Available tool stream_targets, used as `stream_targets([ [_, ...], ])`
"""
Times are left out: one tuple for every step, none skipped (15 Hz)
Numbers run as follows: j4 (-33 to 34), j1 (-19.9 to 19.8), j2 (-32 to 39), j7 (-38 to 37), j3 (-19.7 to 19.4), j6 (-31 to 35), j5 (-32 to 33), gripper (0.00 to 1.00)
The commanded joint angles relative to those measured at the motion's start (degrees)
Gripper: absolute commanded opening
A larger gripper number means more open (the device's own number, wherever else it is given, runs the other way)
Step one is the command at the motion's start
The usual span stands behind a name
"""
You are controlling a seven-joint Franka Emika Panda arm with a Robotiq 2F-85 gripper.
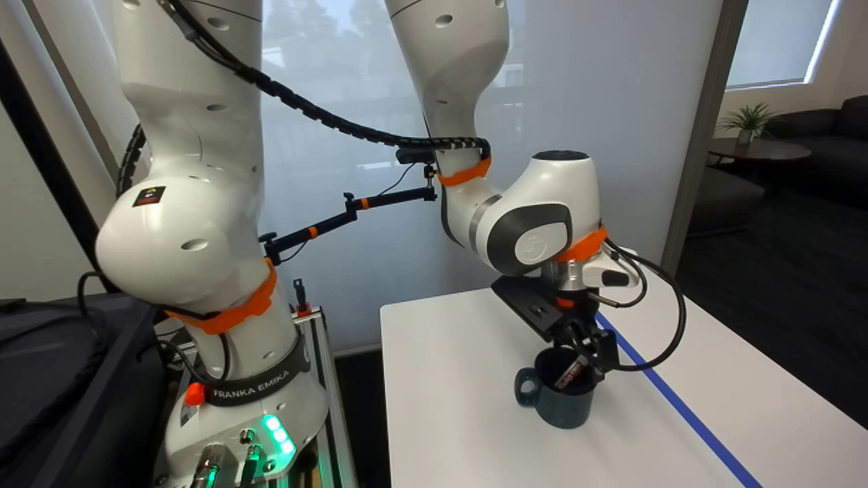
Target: Remove the marker from the cup
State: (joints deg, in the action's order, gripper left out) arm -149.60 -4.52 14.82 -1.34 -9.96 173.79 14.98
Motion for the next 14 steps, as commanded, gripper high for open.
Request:
stream_targets([
  [1.39,-0.26,1.88,3.34,1.36,0.98,-2.56,1.0],
  [1.72,-0.06,2.16,3.32,1.31,0.91,-2.71,1.0],
  [2.03,-0.16,2.47,3.64,1.57,0.87,-3.06,0.75],
  [2.37,-0.12,2.74,3.77,1.56,0.85,-3.16,0.74],
  [2.65,-0.17,2.92,3.91,1.61,0.78,-3.32,0.65],
  [2.93,-0.37,3.16,4.09,1.81,0.83,-3.58,0.58],
  [3.24,-0.51,3.34,4.31,1.92,0.73,-3.86,0.5],
  [3.47,-0.68,3.54,4.66,2.14,0.71,-4.26,0.42],
  [3.74,-0.69,3.78,4.72,2.23,0.74,-4.53,0.35],
  [3.89,-0.57,3.92,4.69,2.17,0.74,-4.64,0.26],
  [4.04,-0.38,4.04,4.6,2.13,0.68,-4.73,0.2],
  [4.15,-0.32,4.13,4.59,2.19,0.66,-4.83,0.15],
  [4.22,-0.23,4.18,4.56,2.21,0.61,-4.81,0.16],
  [4.24,-0.32,4.22,4.64,2.57,0.53,-4.98,0.14],
])
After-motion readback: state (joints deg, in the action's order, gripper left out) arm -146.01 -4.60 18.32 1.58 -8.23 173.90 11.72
